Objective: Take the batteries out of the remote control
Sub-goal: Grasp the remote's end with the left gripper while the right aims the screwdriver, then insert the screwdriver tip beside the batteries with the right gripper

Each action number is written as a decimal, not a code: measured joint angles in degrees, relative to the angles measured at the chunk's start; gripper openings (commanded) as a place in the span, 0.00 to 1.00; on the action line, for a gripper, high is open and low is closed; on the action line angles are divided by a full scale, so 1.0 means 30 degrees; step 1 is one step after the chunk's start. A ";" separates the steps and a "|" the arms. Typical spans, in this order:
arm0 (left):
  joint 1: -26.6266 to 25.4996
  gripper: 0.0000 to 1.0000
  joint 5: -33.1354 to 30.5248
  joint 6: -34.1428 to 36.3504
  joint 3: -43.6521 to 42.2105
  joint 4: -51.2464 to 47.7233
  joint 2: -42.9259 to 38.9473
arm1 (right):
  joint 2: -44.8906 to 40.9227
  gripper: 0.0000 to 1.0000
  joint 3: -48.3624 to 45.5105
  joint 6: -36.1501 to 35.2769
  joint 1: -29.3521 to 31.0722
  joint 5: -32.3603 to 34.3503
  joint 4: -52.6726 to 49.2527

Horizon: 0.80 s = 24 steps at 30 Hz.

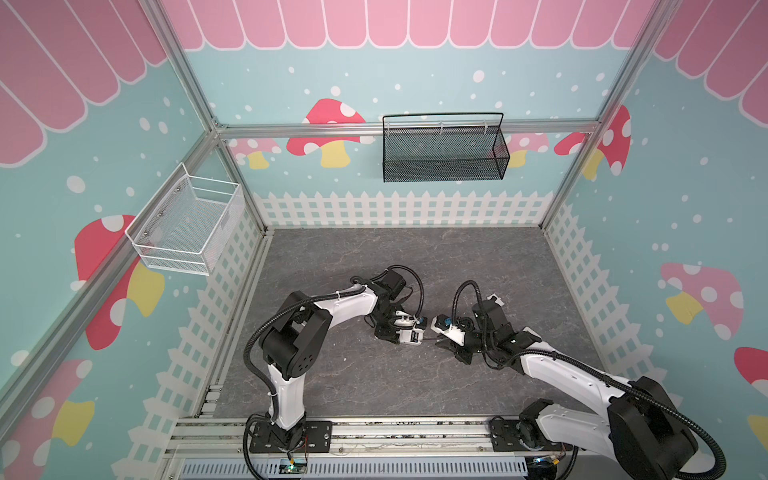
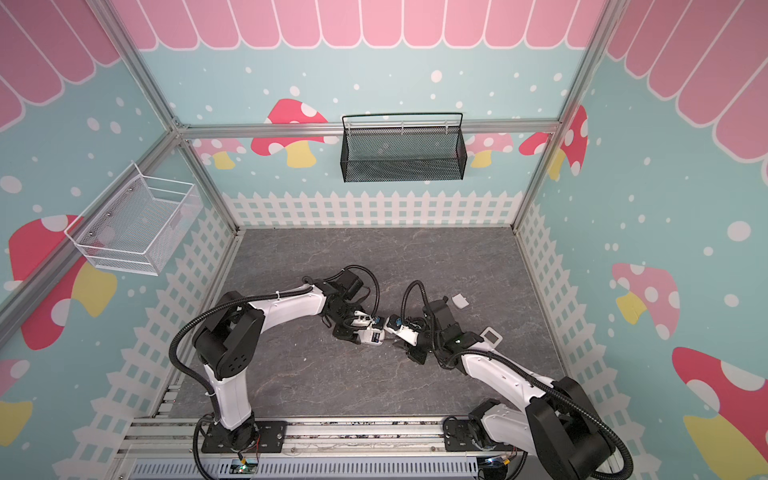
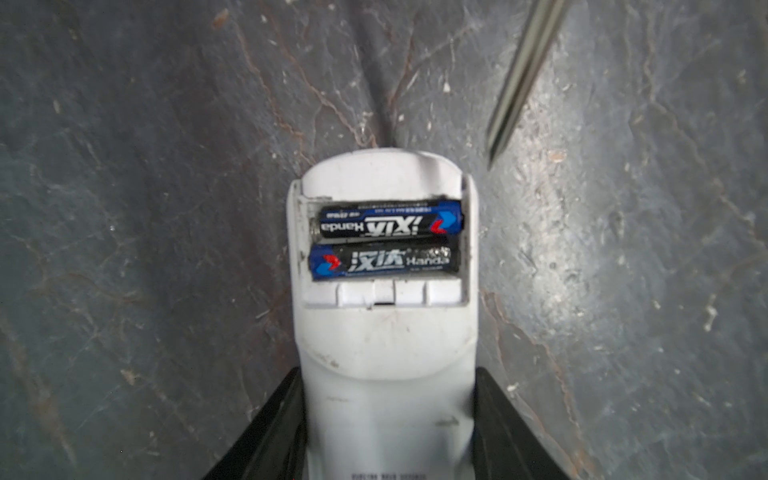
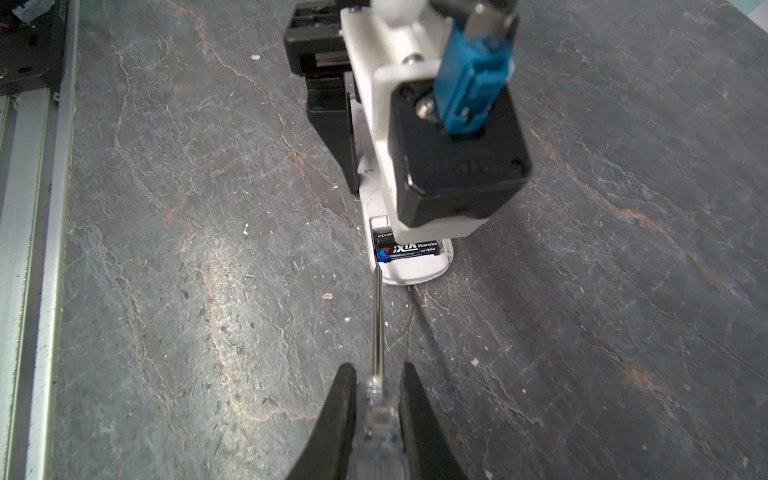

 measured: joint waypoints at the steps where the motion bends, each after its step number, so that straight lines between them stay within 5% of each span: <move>1: 0.0000 0.52 0.0007 -0.0007 -0.0066 0.0080 -0.0036 | 0.0051 0.00 0.0022 -0.0029 0.0000 -0.0022 0.0124; 24: -0.0051 0.50 -0.0160 -0.0350 -0.0721 0.0685 -0.0525 | 0.3337 0.00 0.1457 0.0597 0.0015 -0.1115 0.1836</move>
